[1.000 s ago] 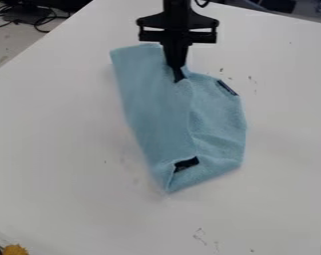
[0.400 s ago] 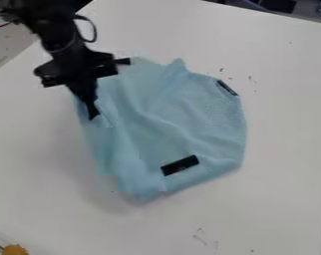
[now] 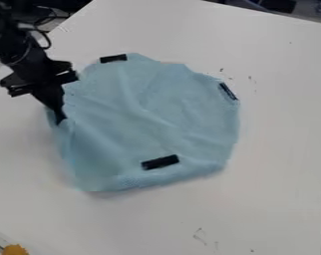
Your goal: Unfold the cloth from left to right
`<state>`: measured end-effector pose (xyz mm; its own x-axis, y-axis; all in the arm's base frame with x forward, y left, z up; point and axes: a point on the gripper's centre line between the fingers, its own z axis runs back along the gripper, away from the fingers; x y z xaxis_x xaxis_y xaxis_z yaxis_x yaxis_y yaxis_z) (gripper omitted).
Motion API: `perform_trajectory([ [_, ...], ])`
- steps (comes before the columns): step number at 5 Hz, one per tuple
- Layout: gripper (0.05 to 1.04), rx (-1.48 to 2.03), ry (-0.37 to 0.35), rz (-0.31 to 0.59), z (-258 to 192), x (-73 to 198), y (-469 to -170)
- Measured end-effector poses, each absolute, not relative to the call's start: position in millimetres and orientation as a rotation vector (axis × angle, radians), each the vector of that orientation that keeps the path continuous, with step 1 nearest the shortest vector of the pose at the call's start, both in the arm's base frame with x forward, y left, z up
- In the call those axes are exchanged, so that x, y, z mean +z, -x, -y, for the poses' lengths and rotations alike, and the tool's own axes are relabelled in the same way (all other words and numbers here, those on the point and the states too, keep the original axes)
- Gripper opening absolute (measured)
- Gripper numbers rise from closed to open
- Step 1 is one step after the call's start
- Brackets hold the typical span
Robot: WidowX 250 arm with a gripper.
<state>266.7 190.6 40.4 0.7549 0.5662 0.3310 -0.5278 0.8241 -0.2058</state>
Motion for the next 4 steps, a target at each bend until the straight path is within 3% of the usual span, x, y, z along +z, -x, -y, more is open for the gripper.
perform_trajectory([
  [1, 0.222, 0.574, 0.123, 0.385, -203, 29, -263],
  [3, 0.785, 0.547, 0.077, 0.338, -220, 22, -247],
  [4, 0.996, 0.534, 0.026, 0.281, -232, 25, -231],
])
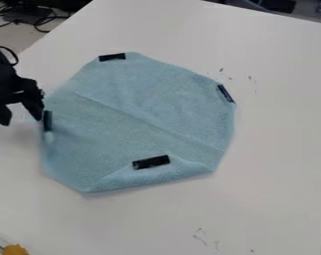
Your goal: Unfold the cloth from left to right
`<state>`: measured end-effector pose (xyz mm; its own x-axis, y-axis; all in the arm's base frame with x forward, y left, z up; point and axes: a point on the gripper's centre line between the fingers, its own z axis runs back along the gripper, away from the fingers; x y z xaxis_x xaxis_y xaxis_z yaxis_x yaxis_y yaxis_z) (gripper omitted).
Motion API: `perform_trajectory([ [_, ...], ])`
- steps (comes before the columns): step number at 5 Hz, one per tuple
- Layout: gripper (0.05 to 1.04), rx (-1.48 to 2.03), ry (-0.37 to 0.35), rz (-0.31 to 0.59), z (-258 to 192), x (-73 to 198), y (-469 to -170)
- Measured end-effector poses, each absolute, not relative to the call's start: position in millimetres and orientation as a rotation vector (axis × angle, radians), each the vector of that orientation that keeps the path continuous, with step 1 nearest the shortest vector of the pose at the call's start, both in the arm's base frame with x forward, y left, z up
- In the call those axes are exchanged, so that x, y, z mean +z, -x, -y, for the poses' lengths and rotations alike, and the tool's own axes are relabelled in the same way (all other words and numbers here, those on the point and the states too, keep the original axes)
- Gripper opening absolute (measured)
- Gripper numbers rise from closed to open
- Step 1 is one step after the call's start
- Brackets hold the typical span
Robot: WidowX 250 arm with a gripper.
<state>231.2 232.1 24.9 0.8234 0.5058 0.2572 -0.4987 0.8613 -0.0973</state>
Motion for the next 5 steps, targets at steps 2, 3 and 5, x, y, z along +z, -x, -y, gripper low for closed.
perform_trajectory([
  [2, 1.000, 0.523, -0.090, 0.280, -247, 46, -213],
  [3, 1.000, 0.467, -0.103, 0.297, -252, 58, -225],
  [5, 1.000, 0.161, -0.059, 0.203, -253, 57, -253],
])
